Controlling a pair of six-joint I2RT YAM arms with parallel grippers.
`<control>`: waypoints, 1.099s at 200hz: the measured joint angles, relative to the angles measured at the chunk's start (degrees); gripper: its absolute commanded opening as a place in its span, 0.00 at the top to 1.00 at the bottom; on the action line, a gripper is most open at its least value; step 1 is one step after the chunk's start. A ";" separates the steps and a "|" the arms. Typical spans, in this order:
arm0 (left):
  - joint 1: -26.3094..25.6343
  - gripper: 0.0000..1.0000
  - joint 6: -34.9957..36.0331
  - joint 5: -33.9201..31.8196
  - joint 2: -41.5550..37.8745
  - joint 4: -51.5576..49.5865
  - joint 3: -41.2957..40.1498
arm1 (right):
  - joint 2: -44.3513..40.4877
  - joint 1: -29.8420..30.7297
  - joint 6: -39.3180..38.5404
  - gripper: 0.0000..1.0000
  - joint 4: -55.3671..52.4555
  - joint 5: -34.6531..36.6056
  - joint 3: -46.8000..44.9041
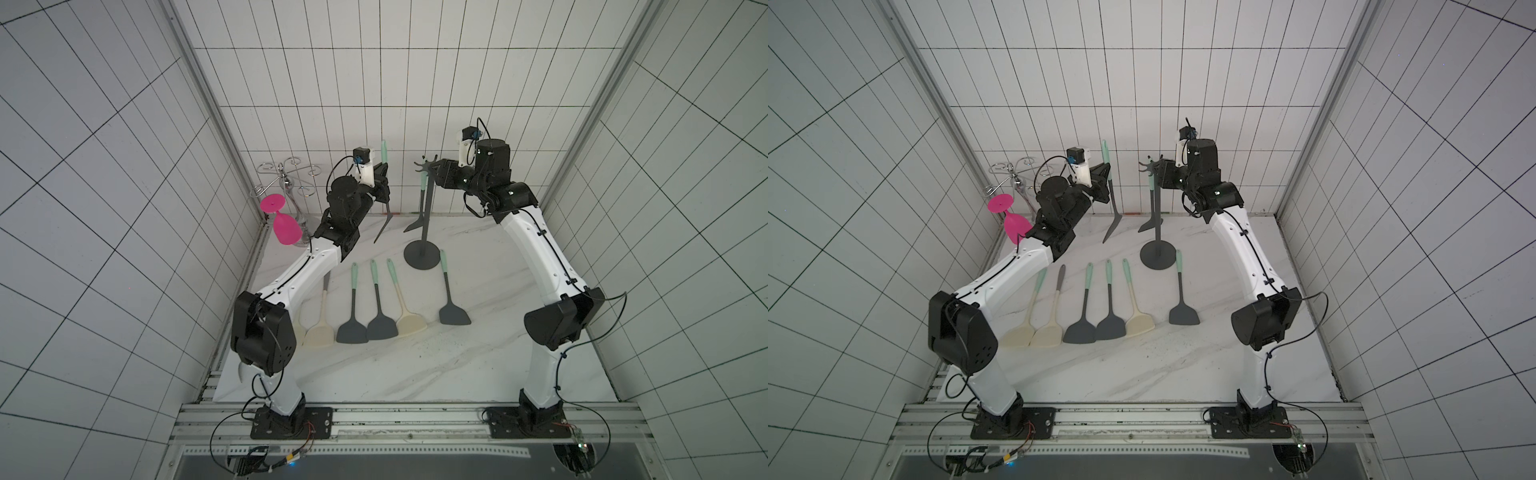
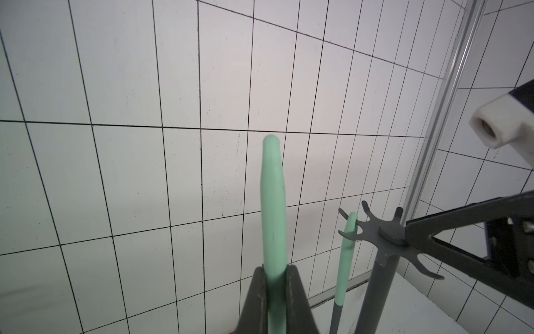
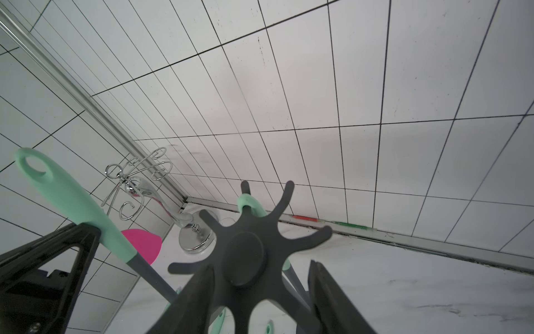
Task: Take the spatula off the kitchen utensil rack
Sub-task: Take off the spatula from the rack, then place the spatula at the center of the board.
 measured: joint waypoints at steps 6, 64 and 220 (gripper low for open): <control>0.00 1.00 -0.76 -0.02 -0.96 -0.02 -0.59 | -0.31 0.00 0.11 0.44 -0.48 -0.35 0.13; -0.74 1.00 -8.48 -0.31 -12.28 -2.69 -9.29 | -13.07 0.00 0.90 0.44 -2.89 -1.60 -5.27; -10.47 1.00 -27.17 -3.82 -25.55 -23.82 -22.99 | -51.34 16.46 5.09 0.45 4.83 7.28 -69.66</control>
